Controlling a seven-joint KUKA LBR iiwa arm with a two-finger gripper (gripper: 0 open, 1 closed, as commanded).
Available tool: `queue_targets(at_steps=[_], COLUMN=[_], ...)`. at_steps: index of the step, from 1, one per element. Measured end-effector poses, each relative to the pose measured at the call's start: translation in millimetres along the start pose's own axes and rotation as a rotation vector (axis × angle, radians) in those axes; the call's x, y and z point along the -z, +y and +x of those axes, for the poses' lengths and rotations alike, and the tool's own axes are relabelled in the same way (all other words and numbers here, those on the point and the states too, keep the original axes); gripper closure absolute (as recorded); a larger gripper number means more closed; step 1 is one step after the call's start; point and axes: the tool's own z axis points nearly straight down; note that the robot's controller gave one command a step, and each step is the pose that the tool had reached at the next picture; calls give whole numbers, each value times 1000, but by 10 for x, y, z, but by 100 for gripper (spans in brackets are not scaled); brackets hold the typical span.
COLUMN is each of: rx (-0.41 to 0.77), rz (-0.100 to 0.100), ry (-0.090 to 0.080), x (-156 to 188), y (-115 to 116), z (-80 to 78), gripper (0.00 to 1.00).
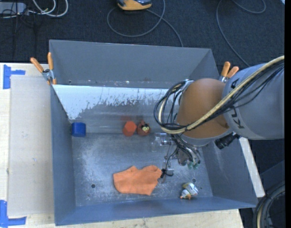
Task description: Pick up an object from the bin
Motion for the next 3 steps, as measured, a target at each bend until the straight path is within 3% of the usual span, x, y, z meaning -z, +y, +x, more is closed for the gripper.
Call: queue_targets(at_steps=[1,2,3], rx=[-1,60,215], rz=[0,0,1], ry=[-7,-7,-2], x=[43,-271,-519], y=[-1,42,123], z=[-18,60,109], gripper=[0,0,0])
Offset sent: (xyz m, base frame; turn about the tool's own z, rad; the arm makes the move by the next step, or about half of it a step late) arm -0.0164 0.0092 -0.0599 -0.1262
